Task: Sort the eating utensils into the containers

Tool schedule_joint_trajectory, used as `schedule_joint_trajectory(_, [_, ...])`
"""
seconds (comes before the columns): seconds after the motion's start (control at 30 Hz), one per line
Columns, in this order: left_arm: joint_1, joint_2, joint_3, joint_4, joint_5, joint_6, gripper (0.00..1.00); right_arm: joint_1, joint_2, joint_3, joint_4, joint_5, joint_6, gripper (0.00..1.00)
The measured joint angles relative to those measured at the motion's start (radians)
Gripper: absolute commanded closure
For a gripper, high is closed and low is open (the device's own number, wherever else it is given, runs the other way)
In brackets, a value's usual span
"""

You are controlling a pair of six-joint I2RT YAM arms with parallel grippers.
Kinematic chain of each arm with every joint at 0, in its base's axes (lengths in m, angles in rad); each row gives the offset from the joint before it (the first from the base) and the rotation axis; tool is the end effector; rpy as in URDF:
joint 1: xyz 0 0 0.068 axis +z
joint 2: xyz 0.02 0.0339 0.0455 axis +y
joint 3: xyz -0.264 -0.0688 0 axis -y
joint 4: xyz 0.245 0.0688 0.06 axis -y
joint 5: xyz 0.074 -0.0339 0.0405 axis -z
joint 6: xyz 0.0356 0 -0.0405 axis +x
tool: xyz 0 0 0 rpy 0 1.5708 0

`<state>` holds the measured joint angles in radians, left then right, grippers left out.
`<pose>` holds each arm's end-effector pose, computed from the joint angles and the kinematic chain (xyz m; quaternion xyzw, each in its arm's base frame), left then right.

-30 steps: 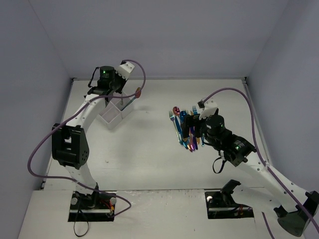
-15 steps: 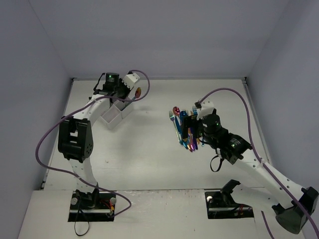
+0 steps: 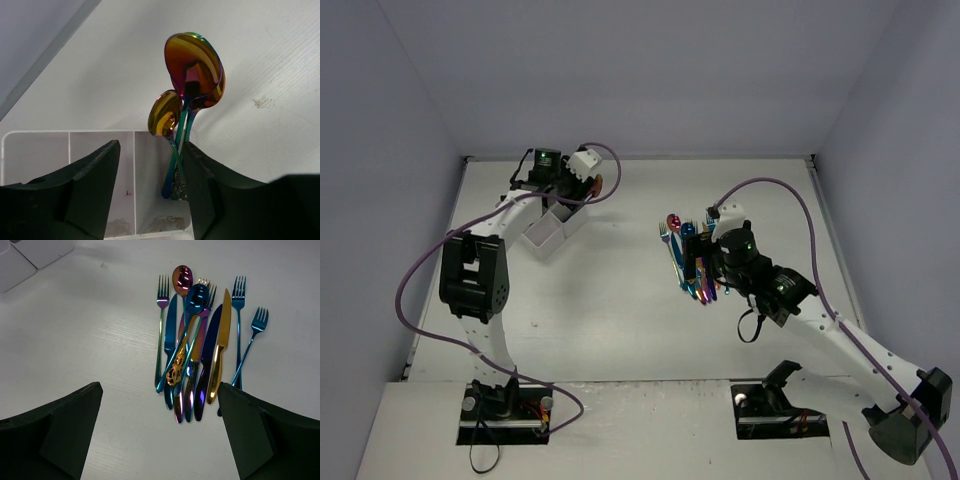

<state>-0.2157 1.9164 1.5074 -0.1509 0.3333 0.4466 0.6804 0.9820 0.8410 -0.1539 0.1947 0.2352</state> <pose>0.4364 -0.1075 0.2623 0.3565 0.7898 -0.0892 0.4910 0.1820 0.1385 0.3264 -0.1200 0.7926 0.1919 0.5662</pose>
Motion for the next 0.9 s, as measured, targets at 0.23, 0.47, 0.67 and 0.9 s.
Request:
schedule_joint_trajectory(0.23, [0.0,-0.119,-0.021,0.027,-0.075,-0.144,0.28,-0.013,0.118,0.006,0.001,0.0,0.02,0.08])
schedule_joint_trajectory(0.47, [0.0,-0.384,-0.058,-0.024,-0.214,-0.425,0.26,-0.066,0.32,0.052,0.001,-0.01,0.068,0.39])
schedule_joint_trajectory(0.67, [-0.001,-0.629,-0.281,-0.116,-0.258,-0.602,0.26,-0.1,0.515,0.145,0.005,-0.011,0.109,0.61])
schedule_joint_trajectory(0.9, [-0.018,-0.832,-0.541,-0.262,-0.249,-0.705,0.26,-0.135,0.707,0.263,0.021,0.002,0.161,0.72])
